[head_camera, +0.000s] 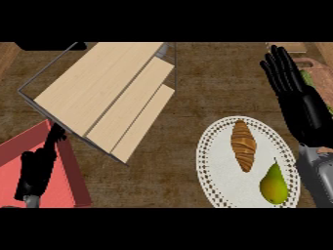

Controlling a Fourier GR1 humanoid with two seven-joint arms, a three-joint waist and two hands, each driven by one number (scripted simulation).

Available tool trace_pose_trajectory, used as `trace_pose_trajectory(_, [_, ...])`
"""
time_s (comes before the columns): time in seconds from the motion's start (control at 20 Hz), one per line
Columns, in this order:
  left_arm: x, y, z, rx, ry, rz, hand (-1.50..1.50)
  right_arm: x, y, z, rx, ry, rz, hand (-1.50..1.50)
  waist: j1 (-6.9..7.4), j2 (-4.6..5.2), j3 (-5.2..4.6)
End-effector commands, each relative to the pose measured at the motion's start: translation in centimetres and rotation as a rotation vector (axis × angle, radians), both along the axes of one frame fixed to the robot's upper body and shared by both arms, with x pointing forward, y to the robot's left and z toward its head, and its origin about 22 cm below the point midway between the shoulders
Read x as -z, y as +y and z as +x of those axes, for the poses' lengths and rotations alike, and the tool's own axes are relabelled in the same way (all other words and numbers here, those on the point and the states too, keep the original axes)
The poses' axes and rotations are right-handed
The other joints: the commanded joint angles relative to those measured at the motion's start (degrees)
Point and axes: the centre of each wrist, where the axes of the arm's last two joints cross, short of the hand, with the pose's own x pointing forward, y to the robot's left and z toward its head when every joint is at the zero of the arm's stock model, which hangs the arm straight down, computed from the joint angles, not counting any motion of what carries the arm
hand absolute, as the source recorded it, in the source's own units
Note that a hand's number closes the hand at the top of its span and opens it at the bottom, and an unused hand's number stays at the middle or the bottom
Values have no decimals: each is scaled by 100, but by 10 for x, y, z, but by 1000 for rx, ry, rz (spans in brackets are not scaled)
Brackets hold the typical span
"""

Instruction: Pick the croissant from the placemat and place it in the tiered shelf

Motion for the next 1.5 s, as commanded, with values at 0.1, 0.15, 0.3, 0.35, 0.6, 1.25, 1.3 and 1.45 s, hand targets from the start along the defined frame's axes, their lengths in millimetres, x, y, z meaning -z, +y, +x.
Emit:
trace_pose_trajectory(0.1, [-3, 2, -4, 26, -7, 20, 0, 43, -66, -24, 478, 215, -138, -150, -343, -29, -129])
trace_pose_trajectory(0.15, [-7, 1, 0, 18, -11, 27, 0, 49, -89, -30, 612, 264, -191, -150, -506, -17, -138])
trace_pose_trajectory(0.3, [-7, 2, -8, 27, 9, 7, 0, 85, -168, -79, 907, 541, -538, -150, -916, 181, -256])
trace_pose_trajectory(0.35, [-5, 2, -14, 38, 19, -3, 0, 93, -172, -87, 1045, 564, -475, 150, -806, 75, -196])
trace_pose_trajectory(0.6, [-15, -21, 2, 164, 20, -51, 0, 126, -103, -115, 1104, 499, -84, -150, -265, -29, -120])
trace_pose_trajectory(1.25, [-14, -36, 12, 216, 26, -49, 0, 39, -43, -97, 708, 721, -467, -150, 18, 14, -159])
trace_pose_trajectory(1.3, [-12, -34, 13, 221, 16, -21, 0, 34, -58, -90, 761, 741, -581, -150, 52, 38, -170])
trace_pose_trajectory(1.45, [-12, -35, 10, 240, 16, -20, 0, 36, -65, -91, 824, 811, -863, -150, 149, 45, -189])
